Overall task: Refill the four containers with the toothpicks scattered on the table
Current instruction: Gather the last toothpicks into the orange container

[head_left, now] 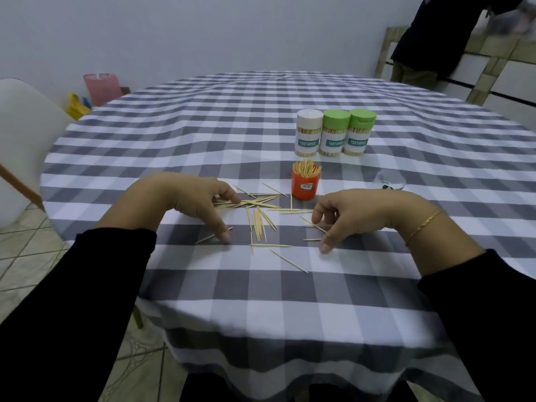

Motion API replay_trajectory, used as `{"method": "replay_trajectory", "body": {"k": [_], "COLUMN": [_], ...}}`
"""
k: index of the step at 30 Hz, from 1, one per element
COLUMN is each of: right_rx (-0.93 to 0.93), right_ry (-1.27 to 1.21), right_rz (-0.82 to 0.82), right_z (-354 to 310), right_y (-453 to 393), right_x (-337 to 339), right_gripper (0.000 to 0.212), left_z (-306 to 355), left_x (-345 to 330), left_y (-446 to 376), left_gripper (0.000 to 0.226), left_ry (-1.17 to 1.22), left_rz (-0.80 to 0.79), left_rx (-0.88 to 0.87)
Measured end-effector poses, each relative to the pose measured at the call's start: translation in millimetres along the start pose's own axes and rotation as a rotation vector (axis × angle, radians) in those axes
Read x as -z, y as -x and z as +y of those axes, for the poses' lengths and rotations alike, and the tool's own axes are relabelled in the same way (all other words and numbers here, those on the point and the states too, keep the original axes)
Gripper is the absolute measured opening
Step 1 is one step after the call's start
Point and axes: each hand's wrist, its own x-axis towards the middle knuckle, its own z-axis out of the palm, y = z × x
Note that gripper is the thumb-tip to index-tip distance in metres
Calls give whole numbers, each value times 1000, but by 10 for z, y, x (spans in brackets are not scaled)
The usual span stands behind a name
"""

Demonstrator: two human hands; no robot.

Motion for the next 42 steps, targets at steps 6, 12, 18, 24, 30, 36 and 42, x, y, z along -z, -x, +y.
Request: {"method": "replay_trajectory", "body": {"k": [6,12,18,24,30,36,42], "right_rx": [43,100,192,284,295,309,273], "right_ry": [-36,-26,-17,-139,-75,1,165], "right_rz": [53,189,375,240,93,256,509], "right_z": [-10,-86,-254,-342,-375,-370,-284], "right_y": [-41,-110,-227,-50,-39,-112,-191], "right_x": [-24,-116,-320,-292,-317,-343,-355], "right_gripper": [17,3,13,15,14,11,12], "left_z": [-70,-121,-146,-145,-80,58,183], "left_x": [-44,-62,-99,-106,-78,-157,-260], "left_y": [-53,-75,-147,-152,-159,-215,-275], "left_gripper": [67,40,18,14,23,20,17], "left_ry": [59,178,271,245,166,156,140], "left_rz": [59,166,291,323,250,345,449], "left_rx": [-19,-62,-95,-92,-52,-112,-179]}}
